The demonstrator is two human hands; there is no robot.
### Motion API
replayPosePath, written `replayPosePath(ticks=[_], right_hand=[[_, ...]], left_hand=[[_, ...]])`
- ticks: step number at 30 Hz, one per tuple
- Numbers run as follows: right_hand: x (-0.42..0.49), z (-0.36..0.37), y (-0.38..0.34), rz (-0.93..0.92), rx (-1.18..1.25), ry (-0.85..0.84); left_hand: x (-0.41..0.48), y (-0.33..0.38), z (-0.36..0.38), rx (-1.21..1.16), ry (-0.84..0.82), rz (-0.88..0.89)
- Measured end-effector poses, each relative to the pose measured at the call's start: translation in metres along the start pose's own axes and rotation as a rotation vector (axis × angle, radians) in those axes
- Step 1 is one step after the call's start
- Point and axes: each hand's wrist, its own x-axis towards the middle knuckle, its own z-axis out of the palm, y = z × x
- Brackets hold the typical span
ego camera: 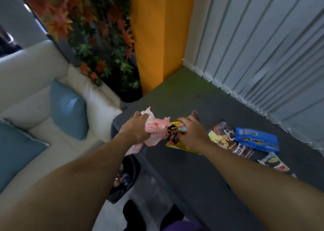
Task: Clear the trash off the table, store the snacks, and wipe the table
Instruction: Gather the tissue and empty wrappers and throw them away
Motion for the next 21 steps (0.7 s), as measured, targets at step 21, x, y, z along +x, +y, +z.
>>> replayPosePath(ticks=[21], right_hand=[[0.045, 0.172, -0.171, -0.181, -0.108, -0.21]], left_hand=[[-0.075, -0.24, 0.039, -0.295, 0.032, -0.338]])
